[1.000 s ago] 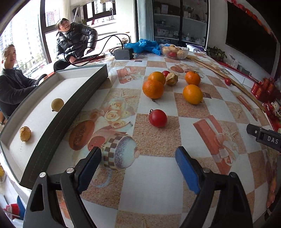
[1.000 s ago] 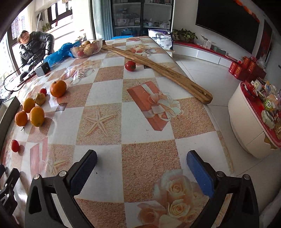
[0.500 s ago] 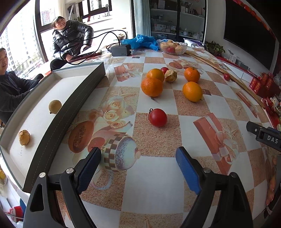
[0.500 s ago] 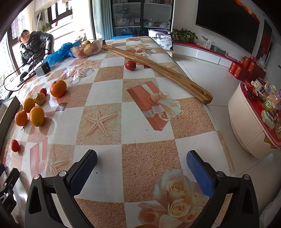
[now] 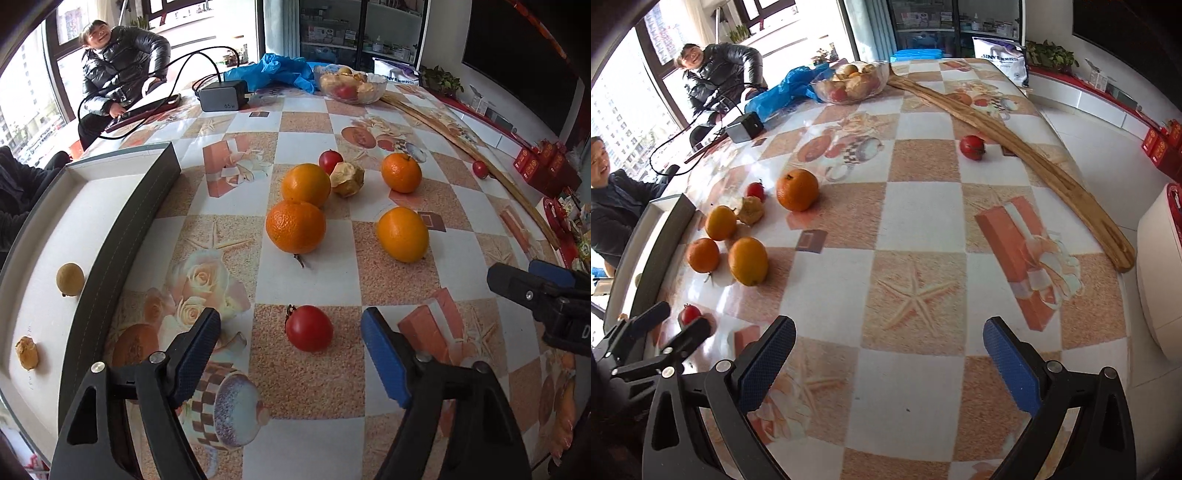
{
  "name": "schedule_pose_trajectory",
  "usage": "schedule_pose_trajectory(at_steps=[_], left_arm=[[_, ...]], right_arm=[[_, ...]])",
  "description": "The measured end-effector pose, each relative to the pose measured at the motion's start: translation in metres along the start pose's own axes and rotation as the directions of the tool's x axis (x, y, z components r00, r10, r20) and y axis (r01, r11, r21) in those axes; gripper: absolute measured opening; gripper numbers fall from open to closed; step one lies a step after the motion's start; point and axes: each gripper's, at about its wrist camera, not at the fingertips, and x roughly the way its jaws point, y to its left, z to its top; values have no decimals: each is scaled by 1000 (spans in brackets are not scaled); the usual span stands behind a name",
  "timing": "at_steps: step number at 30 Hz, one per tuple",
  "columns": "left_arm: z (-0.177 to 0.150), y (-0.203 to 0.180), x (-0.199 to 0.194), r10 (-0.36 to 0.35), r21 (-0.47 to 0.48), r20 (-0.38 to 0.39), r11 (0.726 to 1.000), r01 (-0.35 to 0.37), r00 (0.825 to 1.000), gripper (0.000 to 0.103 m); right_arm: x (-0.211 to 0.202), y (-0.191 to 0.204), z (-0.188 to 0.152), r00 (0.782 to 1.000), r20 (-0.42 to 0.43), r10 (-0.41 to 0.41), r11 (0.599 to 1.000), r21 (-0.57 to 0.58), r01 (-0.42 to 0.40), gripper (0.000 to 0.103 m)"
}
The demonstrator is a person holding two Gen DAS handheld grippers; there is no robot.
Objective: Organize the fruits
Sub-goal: 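Grasp the red tomato with the left gripper while the right grasps an orange, then lower the tomato and orange into the white tray and open both grippers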
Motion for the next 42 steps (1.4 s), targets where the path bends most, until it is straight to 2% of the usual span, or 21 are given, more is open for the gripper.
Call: schedule_pose_trajectory(at_steps=[3,5,7,9,10,11,13,14,16,20,23,29,32,38,42], left_arm=[[0,-1,-1,13,-8,31,1000,-13,999,68],[-1,2,-4,27,-15,41,1000,-26,999,40],[-2,7,-5,37,-22,40,999,-36,998,24],[-4,14,-7,26,-41,39,999,-25,999,23],[-6,18,-9,22,-51,41,999,-20,999,23],[-8,20,-10,19,-55,44,998,-16,999,23],[-12,25,-14,-2,-65,48,998,6,999,23],[-13,29,-17,-20,-79,45,997,24,999,23],[-16,36,-24,-61,-105,50,992,66,997,23],[-18,46,-47,-78,-111,94,990,88,993,23],[-16,56,-63,-82,-113,114,989,95,990,23],[-14,90,-88,-5,-122,153,992,24,988,23],[-11,114,-94,59,-144,165,989,-36,984,23],[-3,170,-87,189,-218,149,964,-154,971,23],[-1,202,-73,222,-275,116,944,-183,968,23]], right_arm=[[5,28,13,999,22,37,997,-62,-35,102],[12,46,22,998,30,55,994,-99,-52,102],[22,63,28,998,26,53,989,-139,-49,102],[33,79,30,999,9,50,982,-182,-48,83],[39,86,29,999,-7,49,979,-199,-49,60],[44,91,28,999,-19,42,976,-214,-45,51],[44,101,24,1000,13,-9,965,-261,12,35],[44,103,23,1000,22,-21,964,-266,26,35],[42,95,23,1000,13,0,973,-230,3,35],[32,78,26,996,-30,79,986,-144,-83,35],[20,80,29,994,-37,101,985,-135,-105,35],[-1,110,37,985,-34,167,971,-169,-171,35],[-4,135,43,975,-50,215,957,-189,-221,35],[4,206,52,958,-80,276,918,-275,-287,35],[18,252,56,940,-109,324,889,-307,-341,35]])
